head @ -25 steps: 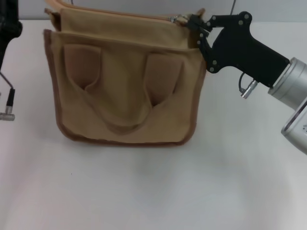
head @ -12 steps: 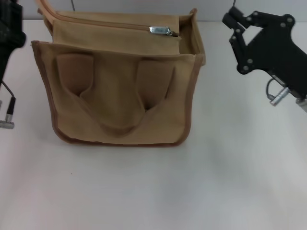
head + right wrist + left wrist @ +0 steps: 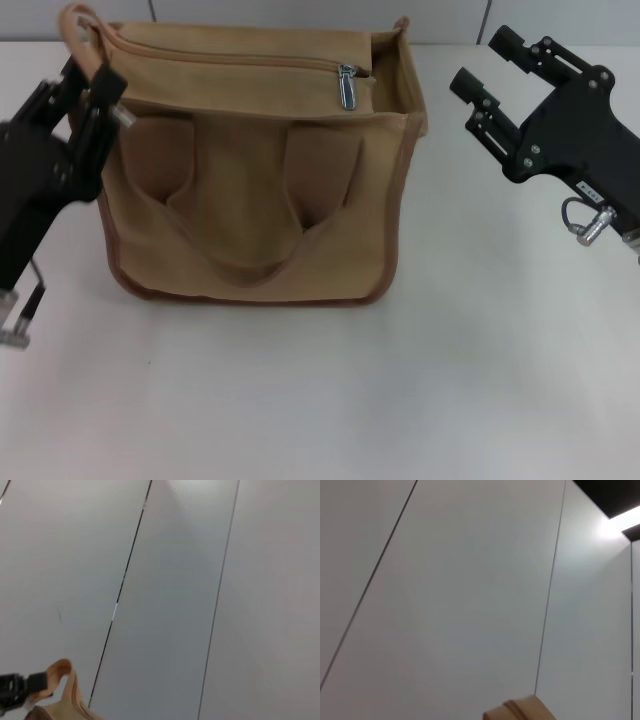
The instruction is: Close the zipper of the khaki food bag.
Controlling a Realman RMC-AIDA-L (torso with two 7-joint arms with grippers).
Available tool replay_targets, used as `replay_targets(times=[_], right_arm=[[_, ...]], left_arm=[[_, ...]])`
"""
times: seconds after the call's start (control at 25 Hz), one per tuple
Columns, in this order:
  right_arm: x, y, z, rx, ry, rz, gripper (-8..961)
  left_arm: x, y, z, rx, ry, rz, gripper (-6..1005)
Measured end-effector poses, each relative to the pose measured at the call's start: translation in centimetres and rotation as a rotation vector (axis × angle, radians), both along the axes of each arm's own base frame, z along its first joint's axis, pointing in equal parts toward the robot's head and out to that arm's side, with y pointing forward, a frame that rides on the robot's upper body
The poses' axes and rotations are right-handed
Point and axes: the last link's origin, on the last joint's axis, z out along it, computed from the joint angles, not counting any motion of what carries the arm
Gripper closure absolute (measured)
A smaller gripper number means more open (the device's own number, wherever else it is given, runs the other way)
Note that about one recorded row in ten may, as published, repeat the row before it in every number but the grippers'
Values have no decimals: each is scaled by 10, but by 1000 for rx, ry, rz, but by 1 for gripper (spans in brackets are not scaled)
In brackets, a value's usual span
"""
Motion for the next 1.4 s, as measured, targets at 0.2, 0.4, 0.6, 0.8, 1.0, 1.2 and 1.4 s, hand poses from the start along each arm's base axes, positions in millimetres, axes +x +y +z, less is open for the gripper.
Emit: replay_targets(times=[0.2, 0.4, 0.6, 0.8, 1.0, 1.2, 1.4], right_arm=[[-2, -3, -4, -168, 85, -31, 422], [-10, -5, 2, -323, 198, -27, 431], [-11, -6, 22, -472, 302, -28, 407], [-10, -27, 33, -483, 305, 96, 382], [-12, -48, 17, -516, 182, 200, 358], [-9, -60, -9, -710, 18, 222, 334], [3, -61, -25, -727, -11, 93, 186]], left_arm=[[-24, -29, -1, -37, 62, 62, 670], [-45, -60, 7, -54, 138, 100, 439], [-58, -87, 17, -90, 208, 93, 241], [-63, -101, 21, -149, 235, 67, 223], [-54, -95, 12, -291, 292, -69, 224], [-37, -75, -4, -446, 392, -246, 224], [-24, -52, -14, -539, 429, -311, 225]])
